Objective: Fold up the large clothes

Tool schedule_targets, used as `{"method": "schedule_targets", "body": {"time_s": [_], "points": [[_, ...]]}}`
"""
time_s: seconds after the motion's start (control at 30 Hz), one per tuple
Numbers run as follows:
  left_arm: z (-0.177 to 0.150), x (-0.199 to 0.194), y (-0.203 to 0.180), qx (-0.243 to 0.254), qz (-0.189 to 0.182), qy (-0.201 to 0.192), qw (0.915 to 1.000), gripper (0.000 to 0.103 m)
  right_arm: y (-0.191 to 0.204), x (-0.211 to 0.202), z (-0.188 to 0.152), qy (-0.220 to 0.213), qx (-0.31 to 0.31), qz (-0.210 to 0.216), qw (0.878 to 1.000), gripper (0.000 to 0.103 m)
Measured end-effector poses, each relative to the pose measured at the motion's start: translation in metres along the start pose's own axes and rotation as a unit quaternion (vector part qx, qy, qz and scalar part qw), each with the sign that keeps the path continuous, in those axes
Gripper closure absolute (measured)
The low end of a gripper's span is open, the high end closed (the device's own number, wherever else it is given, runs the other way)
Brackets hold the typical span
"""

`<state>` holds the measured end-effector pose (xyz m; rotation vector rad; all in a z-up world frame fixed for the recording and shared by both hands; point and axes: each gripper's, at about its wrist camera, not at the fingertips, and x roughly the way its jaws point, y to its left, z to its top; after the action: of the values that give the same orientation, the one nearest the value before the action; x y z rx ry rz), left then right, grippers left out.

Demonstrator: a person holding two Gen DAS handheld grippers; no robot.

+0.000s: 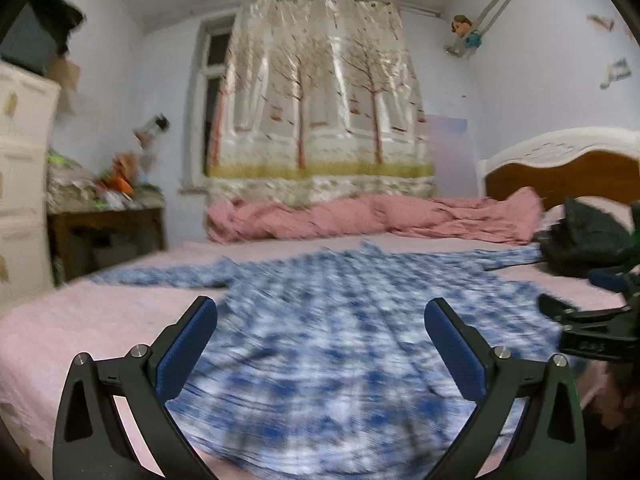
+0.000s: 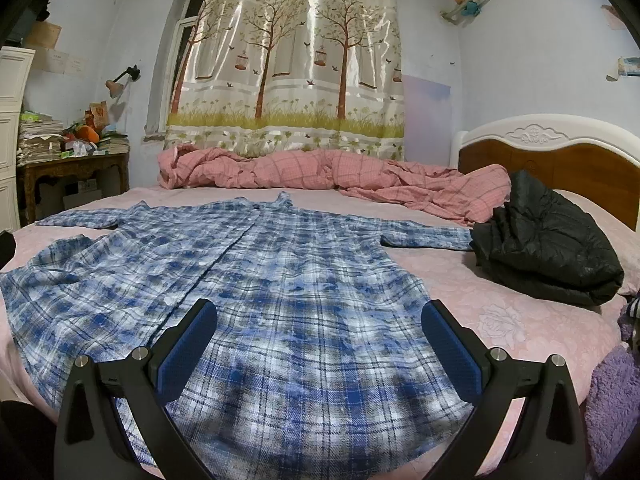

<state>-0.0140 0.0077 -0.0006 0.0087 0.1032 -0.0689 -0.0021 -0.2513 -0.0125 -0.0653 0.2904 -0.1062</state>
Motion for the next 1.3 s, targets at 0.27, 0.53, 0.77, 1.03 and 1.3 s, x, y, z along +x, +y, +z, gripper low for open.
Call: {"method": "schedule_targets", "body": {"time_s": [0.27,0.53,0.77,1.03,1.3], "points": [[0.016,-0.031,-0.006,0.02,0.041,-0.018,0.9988,0.0,0.006,-0.027,0.011,0.009,-0.002,0.03,1.0,0.0],[0.03,-0.058,0.011,0.005,0.054,-0.022,0.9983,0.0,0.011,-0.063,0.027,-0.007,0.007,0.066,0.998,0.0],[-0.014,-0.051,0.045,-0.02,0.053,0.044,0.9974,0.002,-0.012,-0.06,-0.001,0.044,0.037,0.119,0.991,0.0],[-0.074,-0.03,0.046,-0.018,0.037,0.134,0.9901,0.011,-0.035,-0.033,-0.054,0.138,0.091,0.154,0.974,0.018],[-0.087,-0.002,0.046,-0.069,-0.033,0.179,0.981,0.026,-0.038,-0.003,-0.081,0.204,0.149,0.217,0.943,0.032]]}}
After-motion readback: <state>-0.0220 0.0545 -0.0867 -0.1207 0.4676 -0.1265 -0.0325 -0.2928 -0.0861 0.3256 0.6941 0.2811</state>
